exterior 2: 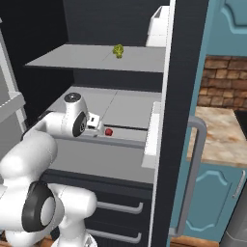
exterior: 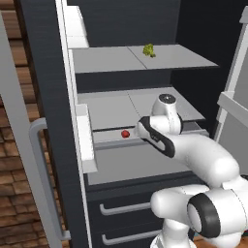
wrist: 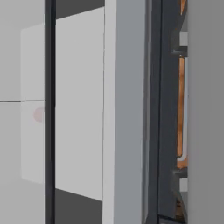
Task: Fully open the fridge drawer.
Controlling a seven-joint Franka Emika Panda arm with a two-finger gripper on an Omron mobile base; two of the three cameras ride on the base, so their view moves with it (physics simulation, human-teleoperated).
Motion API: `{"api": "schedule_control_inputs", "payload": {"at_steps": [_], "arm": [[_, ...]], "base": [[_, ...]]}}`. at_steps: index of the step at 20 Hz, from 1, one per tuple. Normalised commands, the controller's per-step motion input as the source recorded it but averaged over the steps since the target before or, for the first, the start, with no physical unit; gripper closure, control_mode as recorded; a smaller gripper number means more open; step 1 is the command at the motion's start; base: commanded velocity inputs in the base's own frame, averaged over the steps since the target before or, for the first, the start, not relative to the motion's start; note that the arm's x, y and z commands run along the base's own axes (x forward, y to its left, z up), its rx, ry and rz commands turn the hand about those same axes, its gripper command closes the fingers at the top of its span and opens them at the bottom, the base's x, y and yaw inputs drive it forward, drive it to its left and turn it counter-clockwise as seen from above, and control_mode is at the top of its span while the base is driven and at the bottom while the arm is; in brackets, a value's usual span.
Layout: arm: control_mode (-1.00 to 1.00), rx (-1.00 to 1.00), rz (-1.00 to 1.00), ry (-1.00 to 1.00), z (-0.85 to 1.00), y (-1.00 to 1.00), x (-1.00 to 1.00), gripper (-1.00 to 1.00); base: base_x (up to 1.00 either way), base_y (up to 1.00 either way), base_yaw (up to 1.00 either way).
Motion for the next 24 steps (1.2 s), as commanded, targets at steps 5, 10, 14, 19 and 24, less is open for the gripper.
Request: {"api": "schedule_control_inputs", "payload": {"at_steps": [5,10,14,19,24], "arm": [[-1.00,0.01,0.00,0.00,-0.12,0.00,0.25,-1.00],[-1.00,0.01,0.00,0.00,-0.15,0.00,0.29,-1.00],[-1.00,0.00,0.00,0.00,-0.20,0.01,0.29,-1.00],[-1.00,0.01,0.00,0.00,-0.22,0.01,0.25,-1.00],[-1.00,0.00,-0.03,0.03,-0.33,0.00,0.02,-1.00]], "base": [[0.00,0.00,0.00],[0.00,0.00,0.00],[0.00,0.00,0.00],[0.00,0.00,0.00],[0.00,0.00,0.00]]}}
